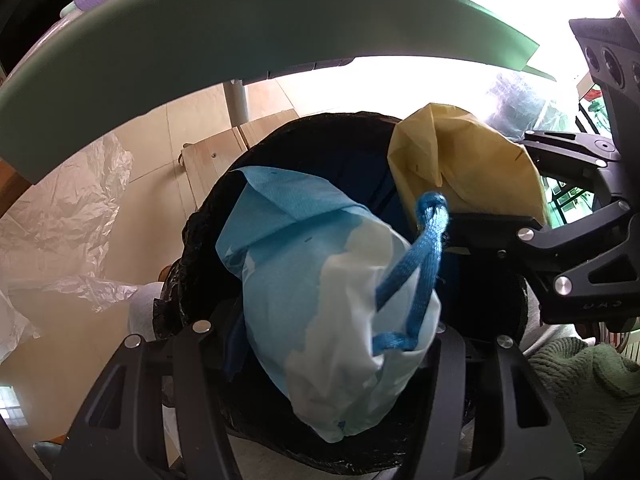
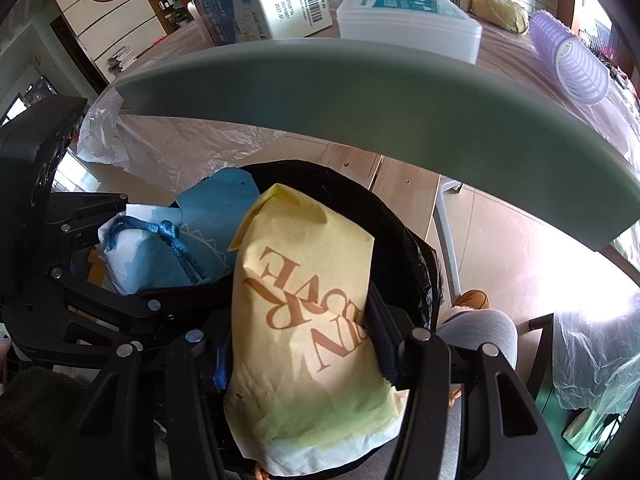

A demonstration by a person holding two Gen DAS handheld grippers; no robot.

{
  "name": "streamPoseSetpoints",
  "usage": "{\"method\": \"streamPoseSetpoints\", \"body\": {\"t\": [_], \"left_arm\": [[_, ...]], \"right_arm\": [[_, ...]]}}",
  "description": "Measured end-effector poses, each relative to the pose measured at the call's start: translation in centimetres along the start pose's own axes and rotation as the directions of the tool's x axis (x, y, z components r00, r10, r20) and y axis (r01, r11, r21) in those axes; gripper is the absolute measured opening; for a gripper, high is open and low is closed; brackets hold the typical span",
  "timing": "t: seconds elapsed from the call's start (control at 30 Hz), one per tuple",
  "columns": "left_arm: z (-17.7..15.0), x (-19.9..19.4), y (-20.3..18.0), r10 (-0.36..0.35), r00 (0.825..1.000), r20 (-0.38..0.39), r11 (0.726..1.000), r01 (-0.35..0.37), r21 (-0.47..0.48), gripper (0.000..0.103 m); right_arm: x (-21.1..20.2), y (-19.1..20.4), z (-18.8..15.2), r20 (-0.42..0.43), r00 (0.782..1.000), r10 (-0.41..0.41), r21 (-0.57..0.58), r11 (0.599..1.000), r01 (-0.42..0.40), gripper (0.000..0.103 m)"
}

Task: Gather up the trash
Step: 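Lower both bags into the black bin and open both grippers, then move both grippers back over the table toward the boxes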

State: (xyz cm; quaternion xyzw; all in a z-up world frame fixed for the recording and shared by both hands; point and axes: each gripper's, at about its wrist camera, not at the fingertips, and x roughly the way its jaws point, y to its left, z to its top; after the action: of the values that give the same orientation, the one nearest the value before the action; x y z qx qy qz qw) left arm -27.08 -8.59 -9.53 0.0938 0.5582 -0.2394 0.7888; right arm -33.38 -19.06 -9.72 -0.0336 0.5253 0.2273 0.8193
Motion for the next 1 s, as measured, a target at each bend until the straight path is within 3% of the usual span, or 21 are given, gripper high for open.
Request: {"method": "streamPoseSetpoints", "body": {"t": [0.63,0.7,0.77,1.0], "left_arm": [[0.1,-0.1,-0.7,0.011,1.000,0.009,0.999,-0.011,0.030,0.059],[0.3,-0.4,-0.8,0.022,0.999,0.025,0.999,-0.023,0.041,0.076],[0.3,-0.9,-1.0,0.039,0.998,0.055,0.998,-0.042,0.053,0.084],[0.6,-3.6,-1.2,0.023,0.992,0.123,0.999,-0.028,0.043,0.085]], "right_arm": [[0.2,0.4,0.5,-0.002,1.000,-0.012,0.000,1.000,0.012,0.056],[-0.3,0.4,0.4,0.027,1.000,-0.014,0.009,1.000,0.013,0.066],[-1.2,0.4,0.3,0.069,0.998,-0.007,0.024,1.000,0.006,0.084],[-4.7,-0.2,0.3,0.165,0.986,-0.022,0.051,0.999,0.014,0.087]]}}
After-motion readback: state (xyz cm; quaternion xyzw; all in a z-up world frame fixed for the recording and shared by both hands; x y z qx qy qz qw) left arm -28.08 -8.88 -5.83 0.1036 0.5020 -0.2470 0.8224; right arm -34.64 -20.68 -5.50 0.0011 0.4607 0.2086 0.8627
